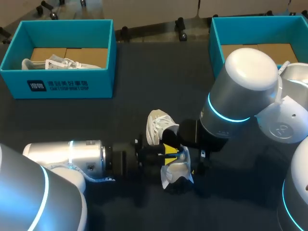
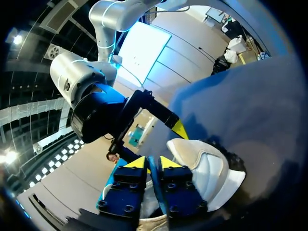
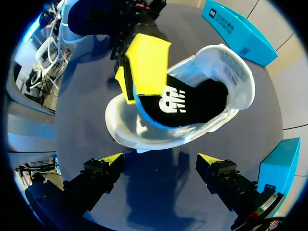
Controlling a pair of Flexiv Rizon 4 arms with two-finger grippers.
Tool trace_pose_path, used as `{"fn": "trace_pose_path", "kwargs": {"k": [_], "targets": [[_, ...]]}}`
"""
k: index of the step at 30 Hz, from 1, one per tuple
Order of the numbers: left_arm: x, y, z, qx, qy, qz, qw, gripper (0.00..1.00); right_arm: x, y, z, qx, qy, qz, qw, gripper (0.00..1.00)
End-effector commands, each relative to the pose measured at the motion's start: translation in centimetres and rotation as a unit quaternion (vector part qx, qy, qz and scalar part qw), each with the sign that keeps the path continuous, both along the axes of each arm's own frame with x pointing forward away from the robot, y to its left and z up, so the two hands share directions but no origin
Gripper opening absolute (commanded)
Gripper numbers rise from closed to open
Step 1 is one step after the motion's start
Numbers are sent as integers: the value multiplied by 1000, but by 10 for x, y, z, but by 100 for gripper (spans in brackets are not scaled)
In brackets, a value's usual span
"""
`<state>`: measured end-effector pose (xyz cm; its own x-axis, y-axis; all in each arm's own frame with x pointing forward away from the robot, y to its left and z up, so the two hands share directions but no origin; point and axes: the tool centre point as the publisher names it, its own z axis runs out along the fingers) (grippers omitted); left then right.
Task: Take the shoe out of the shoebox, open the shoe tongue, remove and reinsert the insole, then place the shoe into the shoebox
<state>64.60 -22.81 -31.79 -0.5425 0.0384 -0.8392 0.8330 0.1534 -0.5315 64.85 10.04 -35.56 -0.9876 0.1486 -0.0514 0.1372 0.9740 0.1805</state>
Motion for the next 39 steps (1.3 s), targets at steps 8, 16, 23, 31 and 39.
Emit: {"fn": "trace_pose_path", "kwargs": {"k": [8, 16, 23, 31, 39], "targets": [[2, -8, -15, 30, -3, 10, 1000, 0, 0, 0, -1, 1, 0, 0, 1000, 100], [11, -14, -23, 46, 1, 25, 999, 0, 0, 0, -1, 1, 0, 0, 1000, 100], [4, -6, -17, 46, 13, 16, 999, 16, 0, 0, -1, 1, 0, 0, 1000, 100], [-2, 5, -4, 36, 23, 9, 999, 25, 0, 0, -1, 1, 0, 0, 1000, 100], [-4, 6, 0, 45, 24, 8, 999, 22, 0, 0, -1, 1, 0, 0, 1000, 100]]}}
